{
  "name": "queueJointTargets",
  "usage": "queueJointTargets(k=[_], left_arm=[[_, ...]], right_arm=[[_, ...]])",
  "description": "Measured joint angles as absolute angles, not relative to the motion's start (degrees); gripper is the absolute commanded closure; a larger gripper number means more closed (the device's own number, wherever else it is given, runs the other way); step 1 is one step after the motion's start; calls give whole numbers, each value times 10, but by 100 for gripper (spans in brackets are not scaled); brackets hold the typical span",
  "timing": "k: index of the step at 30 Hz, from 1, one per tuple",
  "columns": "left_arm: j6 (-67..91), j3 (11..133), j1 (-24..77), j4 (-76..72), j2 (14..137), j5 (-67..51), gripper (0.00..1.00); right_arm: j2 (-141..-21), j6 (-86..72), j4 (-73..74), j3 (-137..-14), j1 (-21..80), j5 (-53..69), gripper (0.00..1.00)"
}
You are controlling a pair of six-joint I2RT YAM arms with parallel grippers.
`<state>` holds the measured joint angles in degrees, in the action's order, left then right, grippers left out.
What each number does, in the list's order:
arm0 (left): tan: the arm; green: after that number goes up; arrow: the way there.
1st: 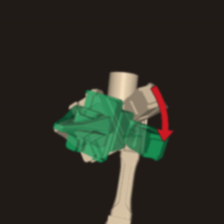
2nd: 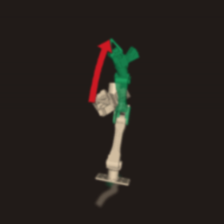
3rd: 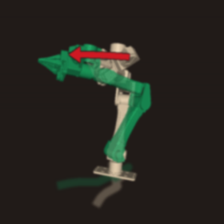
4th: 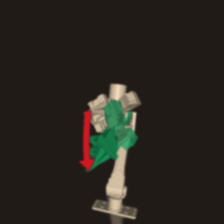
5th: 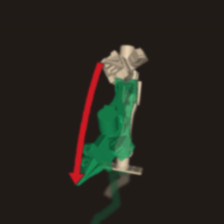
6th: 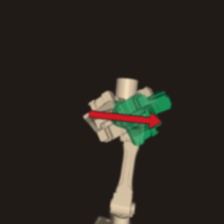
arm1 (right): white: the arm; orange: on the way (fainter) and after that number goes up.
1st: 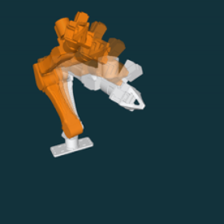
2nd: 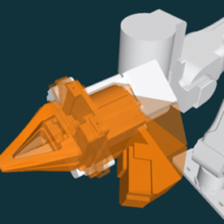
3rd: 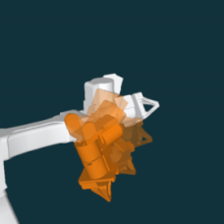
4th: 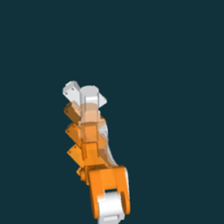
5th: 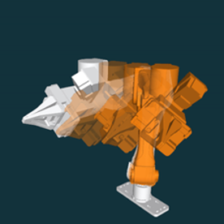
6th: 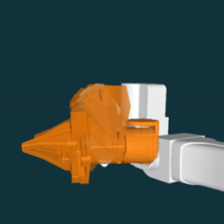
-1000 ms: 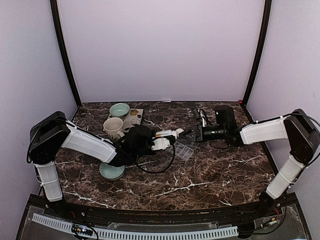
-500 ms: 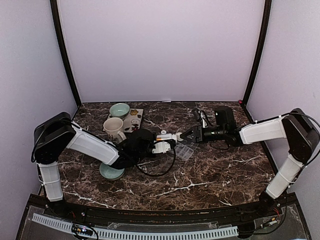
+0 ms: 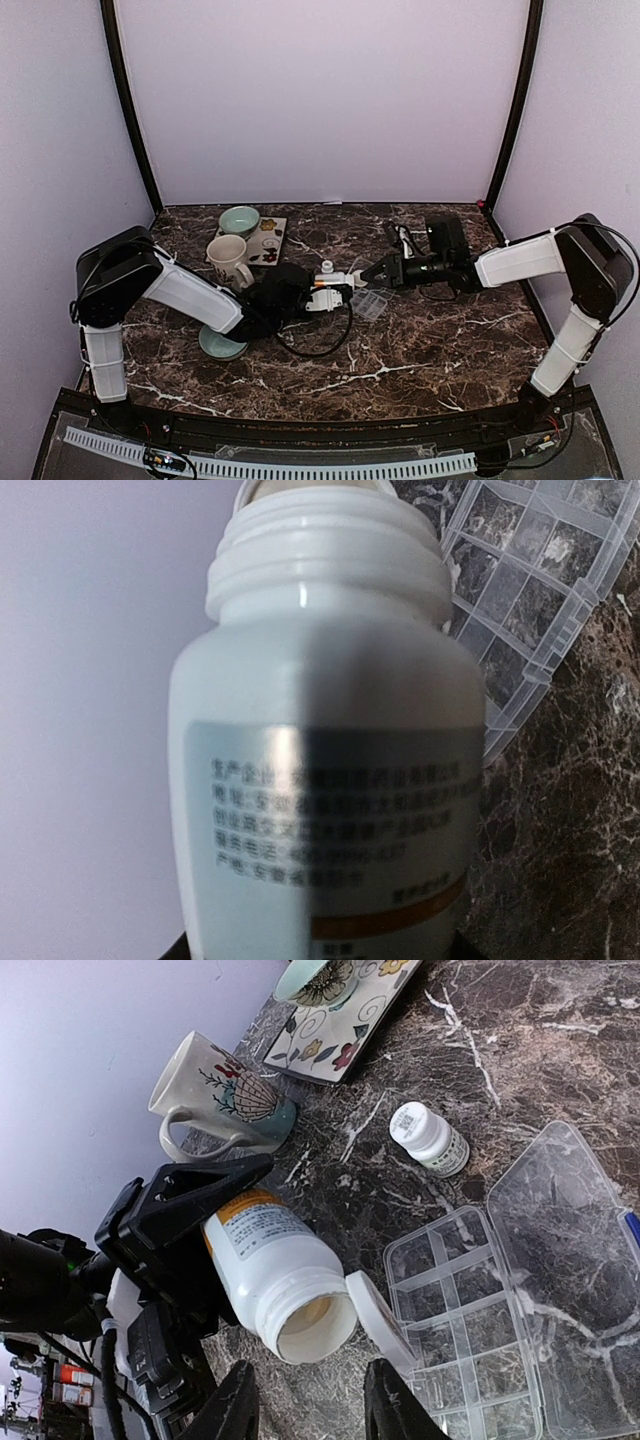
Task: Sort the pills into containers
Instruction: Pour the pill into the compartment of the pill container.
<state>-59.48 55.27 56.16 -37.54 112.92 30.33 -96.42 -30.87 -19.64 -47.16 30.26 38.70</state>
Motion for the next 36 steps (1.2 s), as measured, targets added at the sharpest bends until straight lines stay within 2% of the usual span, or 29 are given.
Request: queueJointTargets(k=[36], left_arm=[[-650, 554, 575, -458, 1189, 331, 100]], right_arm=[[-1032, -309, -199, -486, 285, 390, 63]])
